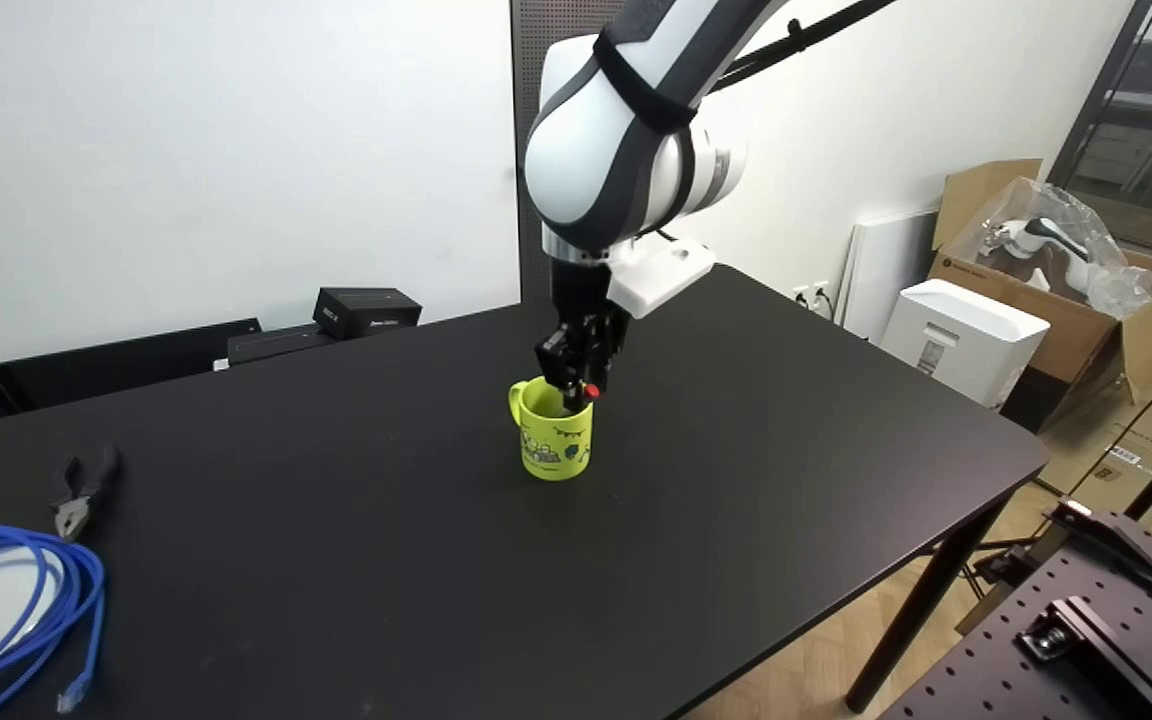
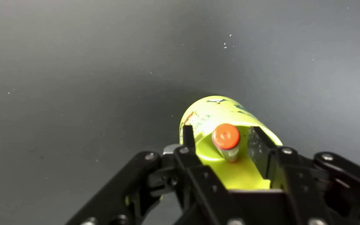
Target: Remove the marker from the yellow mug, put the marker back in the mug, remove the marker from the mug again
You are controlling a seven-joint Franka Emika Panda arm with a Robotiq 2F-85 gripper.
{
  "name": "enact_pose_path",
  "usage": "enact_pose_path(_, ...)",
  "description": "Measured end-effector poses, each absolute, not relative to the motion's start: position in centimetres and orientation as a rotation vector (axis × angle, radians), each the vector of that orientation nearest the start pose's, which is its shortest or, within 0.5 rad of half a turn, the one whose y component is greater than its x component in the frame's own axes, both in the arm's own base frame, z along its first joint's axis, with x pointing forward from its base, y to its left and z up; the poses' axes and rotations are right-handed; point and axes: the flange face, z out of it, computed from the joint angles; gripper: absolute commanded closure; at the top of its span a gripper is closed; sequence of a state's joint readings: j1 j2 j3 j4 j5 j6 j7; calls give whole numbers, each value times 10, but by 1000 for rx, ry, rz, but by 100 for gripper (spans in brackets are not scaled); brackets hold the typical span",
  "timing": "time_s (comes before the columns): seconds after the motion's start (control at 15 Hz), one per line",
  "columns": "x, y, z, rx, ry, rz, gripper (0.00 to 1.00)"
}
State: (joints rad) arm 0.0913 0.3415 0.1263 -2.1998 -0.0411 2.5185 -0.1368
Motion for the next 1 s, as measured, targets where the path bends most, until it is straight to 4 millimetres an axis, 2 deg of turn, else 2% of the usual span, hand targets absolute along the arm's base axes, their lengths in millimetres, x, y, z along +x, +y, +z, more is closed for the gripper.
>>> enact_pose_path(0.13,541,123,226,-3064,-604,39,95)
enact_pose_path(0.2,541,125,227,-3062,-609,43,98)
enact_pose_path(0.33,541,128,228,-3058,-619,50,94)
enact_pose_path(0.67,539,132,235,-3053,-634,58,94)
enact_pose_path(1.0,538,134,265,-3064,-656,-5,94)
